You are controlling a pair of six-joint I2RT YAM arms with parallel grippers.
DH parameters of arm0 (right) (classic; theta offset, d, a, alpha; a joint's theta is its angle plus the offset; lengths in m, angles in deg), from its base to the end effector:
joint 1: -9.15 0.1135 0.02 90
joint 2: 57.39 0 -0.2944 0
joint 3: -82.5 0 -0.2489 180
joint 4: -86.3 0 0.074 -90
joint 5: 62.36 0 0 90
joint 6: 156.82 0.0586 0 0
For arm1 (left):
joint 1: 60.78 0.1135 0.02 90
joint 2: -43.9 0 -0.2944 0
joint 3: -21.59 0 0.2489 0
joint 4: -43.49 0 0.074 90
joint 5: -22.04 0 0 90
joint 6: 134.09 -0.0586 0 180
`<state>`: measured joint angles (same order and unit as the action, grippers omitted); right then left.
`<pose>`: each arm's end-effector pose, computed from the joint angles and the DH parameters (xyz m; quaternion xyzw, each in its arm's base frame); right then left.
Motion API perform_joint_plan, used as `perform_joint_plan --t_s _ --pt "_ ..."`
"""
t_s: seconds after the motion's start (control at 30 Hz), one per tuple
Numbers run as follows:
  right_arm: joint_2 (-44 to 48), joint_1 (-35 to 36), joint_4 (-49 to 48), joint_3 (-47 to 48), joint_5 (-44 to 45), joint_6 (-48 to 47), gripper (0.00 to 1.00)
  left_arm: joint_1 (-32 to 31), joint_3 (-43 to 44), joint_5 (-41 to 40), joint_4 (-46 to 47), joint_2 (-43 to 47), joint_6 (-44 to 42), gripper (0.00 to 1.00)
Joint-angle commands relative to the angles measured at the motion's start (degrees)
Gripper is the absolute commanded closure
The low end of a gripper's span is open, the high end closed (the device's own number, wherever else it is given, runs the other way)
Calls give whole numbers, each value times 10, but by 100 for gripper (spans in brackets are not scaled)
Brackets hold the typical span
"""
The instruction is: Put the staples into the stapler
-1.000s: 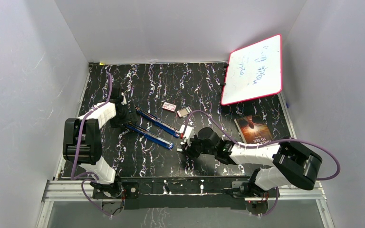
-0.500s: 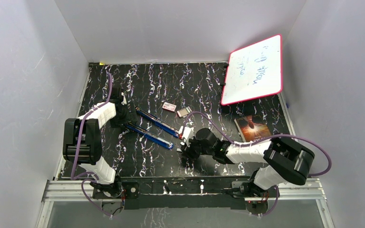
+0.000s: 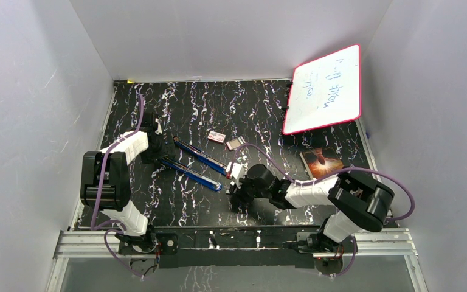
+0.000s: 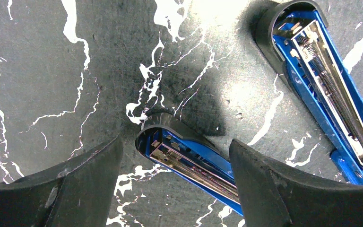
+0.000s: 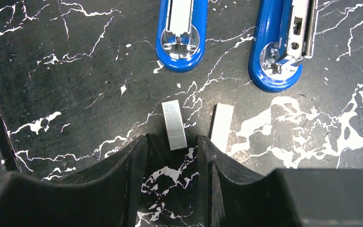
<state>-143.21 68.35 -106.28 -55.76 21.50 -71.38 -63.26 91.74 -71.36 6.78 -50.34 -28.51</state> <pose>0.1432 0.2524 0.1649 -0.4824 0.7260 0.2655 0.4120 0.3335 -0.0110 0.1898 -0.1178 0.9601 -0.0112 0.2533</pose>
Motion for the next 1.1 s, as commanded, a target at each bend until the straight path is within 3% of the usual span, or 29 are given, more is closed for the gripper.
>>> perform_joint_plan --t_s 0.0,0.2,0.87,1.07 --pt "-22 -4 -4 25 -15 -11 48 -2 13 2 -10 16 -4 19" --pt "-28 -3 3 31 -21 -15 51 -1 14 3 -10 17 -4 19" --pt "33 -3 44 53 -42 -19 99 -1 14 3 -10 17 -4 19" --pt "66 -5 78 123 -7 -39 100 -1 14 4 -10 15 -3 19"
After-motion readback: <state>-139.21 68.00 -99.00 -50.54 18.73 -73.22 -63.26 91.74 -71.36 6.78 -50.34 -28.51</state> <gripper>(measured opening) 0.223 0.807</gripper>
